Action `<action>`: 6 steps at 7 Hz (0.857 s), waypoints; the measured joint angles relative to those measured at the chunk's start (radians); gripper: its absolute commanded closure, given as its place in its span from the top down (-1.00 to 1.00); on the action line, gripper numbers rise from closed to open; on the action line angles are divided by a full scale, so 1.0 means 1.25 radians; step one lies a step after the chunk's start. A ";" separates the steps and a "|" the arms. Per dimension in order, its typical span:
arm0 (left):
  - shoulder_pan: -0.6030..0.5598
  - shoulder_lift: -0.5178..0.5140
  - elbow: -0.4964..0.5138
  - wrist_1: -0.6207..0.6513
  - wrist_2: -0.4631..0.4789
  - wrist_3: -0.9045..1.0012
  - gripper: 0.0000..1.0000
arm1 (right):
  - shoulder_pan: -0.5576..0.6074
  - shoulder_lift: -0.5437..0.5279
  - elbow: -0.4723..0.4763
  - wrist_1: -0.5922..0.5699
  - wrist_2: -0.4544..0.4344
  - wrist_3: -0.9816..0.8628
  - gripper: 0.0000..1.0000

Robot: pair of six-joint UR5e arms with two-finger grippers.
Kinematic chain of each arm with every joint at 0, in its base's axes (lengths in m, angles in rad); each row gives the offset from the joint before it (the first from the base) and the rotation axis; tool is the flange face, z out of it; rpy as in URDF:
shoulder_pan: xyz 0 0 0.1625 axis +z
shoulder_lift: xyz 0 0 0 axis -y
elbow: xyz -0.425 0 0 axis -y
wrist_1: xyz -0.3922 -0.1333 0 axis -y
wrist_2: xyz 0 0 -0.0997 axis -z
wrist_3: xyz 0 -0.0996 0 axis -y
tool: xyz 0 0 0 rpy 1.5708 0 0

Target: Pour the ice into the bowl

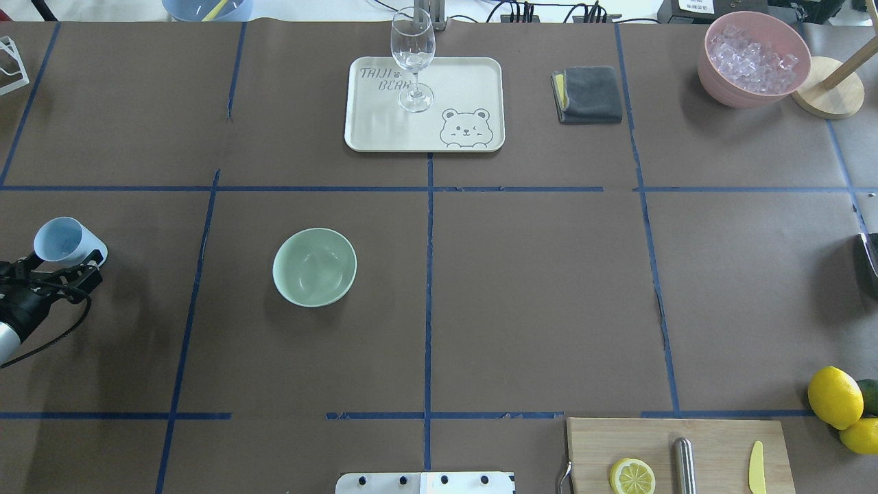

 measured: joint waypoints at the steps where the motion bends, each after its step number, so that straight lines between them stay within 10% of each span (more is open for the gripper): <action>1: 0.000 -0.006 0.011 -0.001 0.005 -0.001 1.00 | 0.000 -0.008 -0.004 0.024 0.000 0.001 1.00; 6: 0.000 -0.037 0.066 -0.002 0.018 -0.047 0.79 | 0.000 -0.022 -0.008 0.060 -0.001 0.008 1.00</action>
